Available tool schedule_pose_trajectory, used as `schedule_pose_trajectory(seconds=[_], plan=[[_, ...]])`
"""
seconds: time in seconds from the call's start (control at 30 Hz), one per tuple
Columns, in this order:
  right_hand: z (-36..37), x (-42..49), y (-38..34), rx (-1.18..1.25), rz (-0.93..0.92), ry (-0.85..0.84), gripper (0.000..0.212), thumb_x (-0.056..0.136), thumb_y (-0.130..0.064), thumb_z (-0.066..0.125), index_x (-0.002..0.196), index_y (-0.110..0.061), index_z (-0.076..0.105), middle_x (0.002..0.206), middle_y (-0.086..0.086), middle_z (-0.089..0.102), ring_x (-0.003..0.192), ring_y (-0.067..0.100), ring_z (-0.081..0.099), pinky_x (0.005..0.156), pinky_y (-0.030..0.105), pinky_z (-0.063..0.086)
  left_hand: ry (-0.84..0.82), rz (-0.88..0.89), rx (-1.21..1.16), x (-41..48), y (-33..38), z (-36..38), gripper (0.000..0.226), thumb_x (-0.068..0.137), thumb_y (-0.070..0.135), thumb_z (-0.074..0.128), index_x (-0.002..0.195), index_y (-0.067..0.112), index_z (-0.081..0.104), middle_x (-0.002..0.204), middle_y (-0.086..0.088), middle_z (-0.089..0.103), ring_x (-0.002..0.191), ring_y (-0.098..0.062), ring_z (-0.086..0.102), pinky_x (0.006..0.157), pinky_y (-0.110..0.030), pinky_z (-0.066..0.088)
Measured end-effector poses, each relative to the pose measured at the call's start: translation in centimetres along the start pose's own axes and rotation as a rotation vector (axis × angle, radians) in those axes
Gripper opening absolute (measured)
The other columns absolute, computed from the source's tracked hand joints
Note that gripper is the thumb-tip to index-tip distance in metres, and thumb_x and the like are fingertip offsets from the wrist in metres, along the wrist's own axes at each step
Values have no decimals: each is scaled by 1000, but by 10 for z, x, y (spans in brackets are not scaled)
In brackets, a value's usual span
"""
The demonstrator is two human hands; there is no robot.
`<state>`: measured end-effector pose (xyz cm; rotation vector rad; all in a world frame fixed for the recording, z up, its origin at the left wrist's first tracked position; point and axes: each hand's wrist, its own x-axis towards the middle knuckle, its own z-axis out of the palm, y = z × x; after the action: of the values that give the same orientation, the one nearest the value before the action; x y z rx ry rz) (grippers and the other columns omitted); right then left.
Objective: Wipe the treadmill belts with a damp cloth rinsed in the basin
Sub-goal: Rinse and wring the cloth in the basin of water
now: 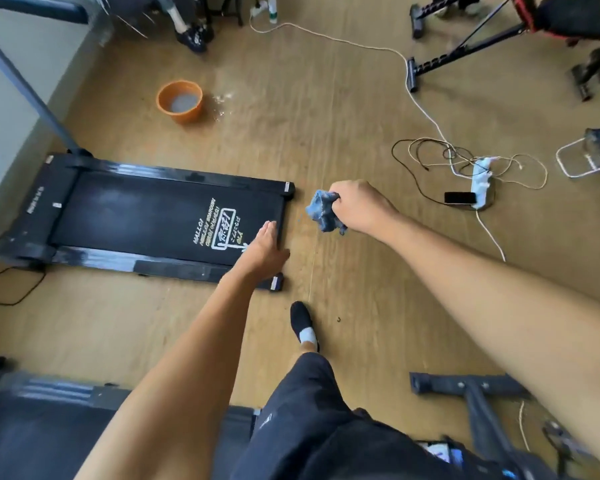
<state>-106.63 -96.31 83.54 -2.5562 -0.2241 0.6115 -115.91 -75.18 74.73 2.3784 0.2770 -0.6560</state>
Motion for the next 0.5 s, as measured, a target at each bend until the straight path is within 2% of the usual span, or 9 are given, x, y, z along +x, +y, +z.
schedule_pose_trajectory(seconds=[0.07,0.17,0.2,0.23,0.3,0.33,0.43,0.5], plan=[[-24,58,-8,26,13,-32,21,82,-4,38,81,-14,57,74,0,66,64,23,67,48,27,43,-3,-45,-23,52,6,-25,79,103,20,54,166,3,10,175,-13,10,162,-24,14,126,-31,15],[-62,135,-24,30,-14,-53,20,84,-1,40,81,-12,56,66,-9,63,55,3,67,52,23,46,-56,-36,-41,115,32,-73,79,105,20,53,167,4,6,176,-12,5,163,-23,9,127,-31,12],[-76,166,-29,-4,-50,-72,20,86,-1,42,81,-12,57,67,-10,61,57,3,66,54,22,46,-46,-30,-42,140,44,-94,78,104,19,54,166,3,8,176,-12,8,162,-24,11,126,-31,13],[-90,190,-34,-61,-101,-91,19,87,-2,44,81,-12,59,72,-9,62,64,9,68,57,25,47,-27,-28,-52,163,56,-112,75,104,17,55,164,1,15,174,-15,15,160,-25,18,123,-30,18],[-114,245,-41,-165,-196,-106,17,89,-4,50,85,-14,63,91,2,64,77,25,68,68,35,53,18,-25,-75,214,80,-147,59,101,14,57,152,-3,33,162,-21,35,145,-30,41,107,-32,32],[-125,274,-41,-178,-218,-109,17,89,-5,51,86,-14,65,97,5,63,80,29,68,72,38,54,30,-13,-67,240,91,-162,55,101,13,57,149,-2,36,159,-21,39,140,-31,45,102,-33,34],[-161,375,-45,-157,-255,-106,19,87,-8,50,89,-15,67,89,6,68,79,30,70,72,40,57,83,81,-51,328,120,-206,70,104,14,56,164,4,21,173,-13,19,158,-27,26,121,-29,21],[-184,447,-44,-144,-296,-110,17,86,-10,49,86,-17,64,80,6,70,74,28,71,68,36,56,143,55,-76,388,137,-230,73,105,14,56,166,8,17,175,-9,14,161,-23,17,124,-25,14]])
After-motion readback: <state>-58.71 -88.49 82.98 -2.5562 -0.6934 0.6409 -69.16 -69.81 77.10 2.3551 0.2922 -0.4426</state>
